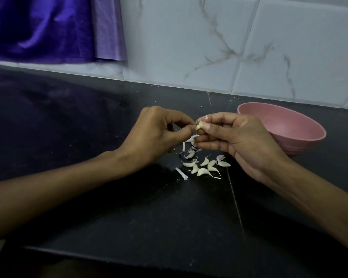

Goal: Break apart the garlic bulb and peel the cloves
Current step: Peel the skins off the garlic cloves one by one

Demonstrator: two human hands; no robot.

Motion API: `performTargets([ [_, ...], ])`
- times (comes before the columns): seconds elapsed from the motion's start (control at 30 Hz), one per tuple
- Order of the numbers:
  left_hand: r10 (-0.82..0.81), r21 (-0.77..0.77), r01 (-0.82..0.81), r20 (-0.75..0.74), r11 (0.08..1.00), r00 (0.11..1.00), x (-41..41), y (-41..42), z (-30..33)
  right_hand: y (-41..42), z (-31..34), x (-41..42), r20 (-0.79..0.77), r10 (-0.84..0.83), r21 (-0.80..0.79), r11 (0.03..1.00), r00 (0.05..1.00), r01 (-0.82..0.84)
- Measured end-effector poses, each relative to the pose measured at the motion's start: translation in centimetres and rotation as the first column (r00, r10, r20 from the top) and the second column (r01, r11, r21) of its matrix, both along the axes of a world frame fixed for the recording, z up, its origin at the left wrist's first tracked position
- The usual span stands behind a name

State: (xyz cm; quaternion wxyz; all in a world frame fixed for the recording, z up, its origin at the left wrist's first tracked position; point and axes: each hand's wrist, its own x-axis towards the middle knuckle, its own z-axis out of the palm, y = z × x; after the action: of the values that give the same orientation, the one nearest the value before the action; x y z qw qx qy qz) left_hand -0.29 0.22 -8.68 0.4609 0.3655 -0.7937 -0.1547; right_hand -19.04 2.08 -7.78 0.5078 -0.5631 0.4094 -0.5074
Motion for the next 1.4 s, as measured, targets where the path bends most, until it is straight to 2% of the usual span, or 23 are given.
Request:
performTargets([
  [0.1, 0.013, 0.024, -0.012, -0.019, 1.0, 1.0, -0.08, -0.04, -0.01, 0.06, 0.19, 0.05, 0.011, 0.005, -0.003, 1.0, 1.0, -0.005],
  [0.3, 0.02, -0.091, -0.016, 0.036, 0.996, 0.999, -0.07, 0.23, 0.1, 0.1, 0.22, 0.19, -0.017, -0.008, -0.047, 0.999, 1.0, 0.008],
  [0.47, 0.029, -0.106, -0.023, 0.057, 0.994, 0.998, -0.08, 0.16, 0.01, 0.18, 0.22, 0.08, -0.055, -0.02, -0.074, 0.997, 0.998, 0.016],
  [0.7, 0.01, -0.016, -0.009, 0.06, 1.0, 0.998, -0.25, 0.22, 0.12, 0.19, 0.36, 0.25, -0.041, -0.021, -0.076, 0.997, 0.999, 0.018],
  [0.97, -0.007, 0.18, 0.021, -0.079, 0.984, 0.997, -0.19, -0.04, 0.3, 0.15, 0.28, 0.27, 0.015, -0.007, -0.07, 0.998, 1.0, 0.008],
  [1.13, -0.017, 0.214, 0.031, -0.067, 0.976, 0.998, -0.35, 0.1, -0.21, -0.06, 0.07, 0.15, 0.086, 0.024, 0.018, 1.0, 0.996, -0.026],
  [1.23, -0.017, 0.228, 0.026, -0.041, 0.973, 0.999, -0.27, -0.14, -0.47, -0.19, -0.3, 0.23, 0.052, 0.037, 0.034, 0.999, 0.998, -0.039],
  [1.4, -0.033, 0.193, 0.035, -0.018, 0.98, 0.999, 0.17, -0.2, 0.06, -0.12, -0.31, 0.02, -0.041, 0.016, -0.055, 0.998, 0.999, -0.018],
])
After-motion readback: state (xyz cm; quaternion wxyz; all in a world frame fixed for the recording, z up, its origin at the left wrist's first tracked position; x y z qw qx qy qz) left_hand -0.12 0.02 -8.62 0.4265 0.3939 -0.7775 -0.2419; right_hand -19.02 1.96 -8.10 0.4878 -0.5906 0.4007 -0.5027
